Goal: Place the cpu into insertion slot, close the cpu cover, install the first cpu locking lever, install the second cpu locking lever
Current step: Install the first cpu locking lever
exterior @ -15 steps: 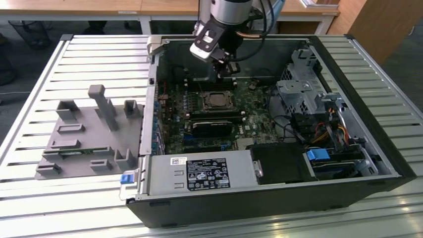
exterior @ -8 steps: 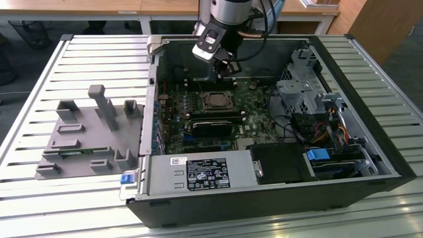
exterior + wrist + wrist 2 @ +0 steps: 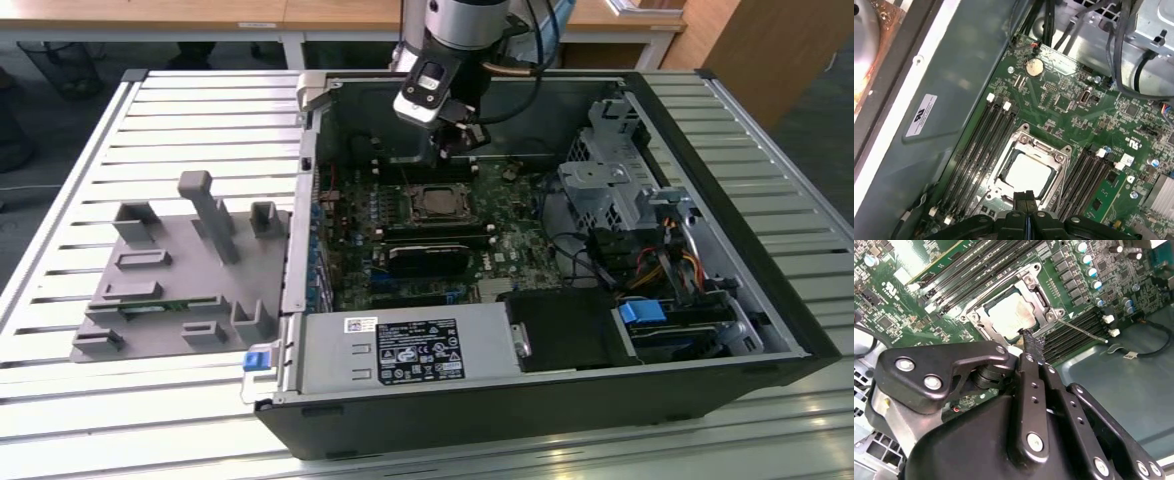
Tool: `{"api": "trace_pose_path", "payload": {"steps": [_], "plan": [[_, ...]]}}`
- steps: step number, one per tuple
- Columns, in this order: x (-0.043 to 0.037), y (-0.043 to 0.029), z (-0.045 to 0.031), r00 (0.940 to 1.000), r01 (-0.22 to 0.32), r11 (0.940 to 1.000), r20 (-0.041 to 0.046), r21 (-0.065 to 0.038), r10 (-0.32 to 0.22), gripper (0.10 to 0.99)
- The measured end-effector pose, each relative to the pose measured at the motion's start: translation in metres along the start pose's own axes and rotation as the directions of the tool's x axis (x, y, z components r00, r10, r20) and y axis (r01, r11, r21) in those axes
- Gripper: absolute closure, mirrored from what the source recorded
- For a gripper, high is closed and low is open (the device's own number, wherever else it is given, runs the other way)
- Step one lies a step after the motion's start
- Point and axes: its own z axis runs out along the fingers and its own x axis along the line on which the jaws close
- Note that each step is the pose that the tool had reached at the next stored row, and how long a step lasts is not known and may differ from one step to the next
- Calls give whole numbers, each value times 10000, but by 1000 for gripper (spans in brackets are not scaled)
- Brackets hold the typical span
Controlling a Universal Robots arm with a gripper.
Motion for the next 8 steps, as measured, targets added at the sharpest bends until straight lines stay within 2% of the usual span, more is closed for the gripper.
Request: {"api": "trace_pose_path", "payload": {"steps": [5, 8], "plan": [[0, 0, 5, 9998, 207, 9997, 54, -116, -206, 980], [-1, -1, 9, 9988, 499, 9987, 9, -138, -499, 980]]}}
